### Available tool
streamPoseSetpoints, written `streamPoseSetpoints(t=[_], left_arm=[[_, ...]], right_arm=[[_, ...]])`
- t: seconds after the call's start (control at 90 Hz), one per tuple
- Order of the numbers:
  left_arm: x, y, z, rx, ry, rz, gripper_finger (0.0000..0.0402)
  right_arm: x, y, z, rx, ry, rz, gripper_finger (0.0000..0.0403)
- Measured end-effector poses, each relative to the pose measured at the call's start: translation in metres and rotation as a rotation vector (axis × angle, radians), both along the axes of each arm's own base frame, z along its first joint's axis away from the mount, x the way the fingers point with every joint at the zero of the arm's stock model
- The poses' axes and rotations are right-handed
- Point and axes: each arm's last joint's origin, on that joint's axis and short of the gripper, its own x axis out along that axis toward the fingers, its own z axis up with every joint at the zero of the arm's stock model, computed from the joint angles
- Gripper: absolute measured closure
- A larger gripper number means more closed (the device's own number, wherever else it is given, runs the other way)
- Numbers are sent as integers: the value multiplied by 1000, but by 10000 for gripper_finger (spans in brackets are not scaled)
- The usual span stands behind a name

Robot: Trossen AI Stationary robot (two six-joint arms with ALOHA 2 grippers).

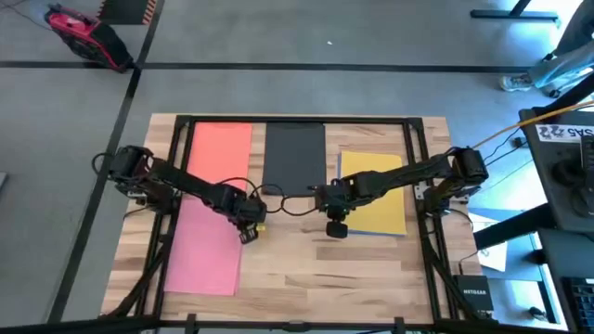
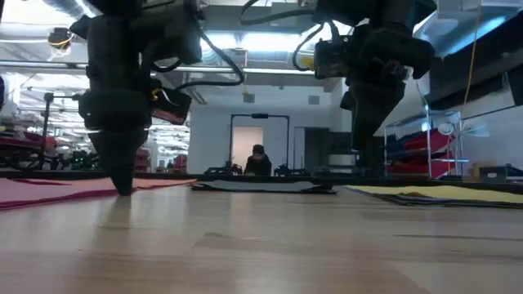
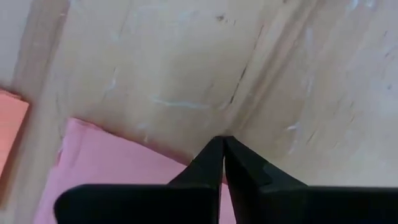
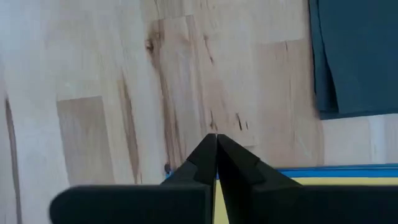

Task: Organize paper
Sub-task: Adjust the stacked pink color papers

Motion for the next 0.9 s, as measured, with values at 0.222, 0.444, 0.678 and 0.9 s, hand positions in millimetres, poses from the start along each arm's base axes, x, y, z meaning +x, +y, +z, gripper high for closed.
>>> streamPoseSetpoints(t=[0.222,0.444,0.678,0.9], left_arm=[[-2,6,0,16,21,41,402],[-2,14,0,18,36,72,402],[-3,15,0,34,43,75,402],[2,15,6,36,29,82,402]], right_arm=[[0,0,0,0,0,1,403],[0,0,0,-1,2,1,403],[-2,0,0,-3,16,4,403],[-2,0,0,-6,15,14,403]])
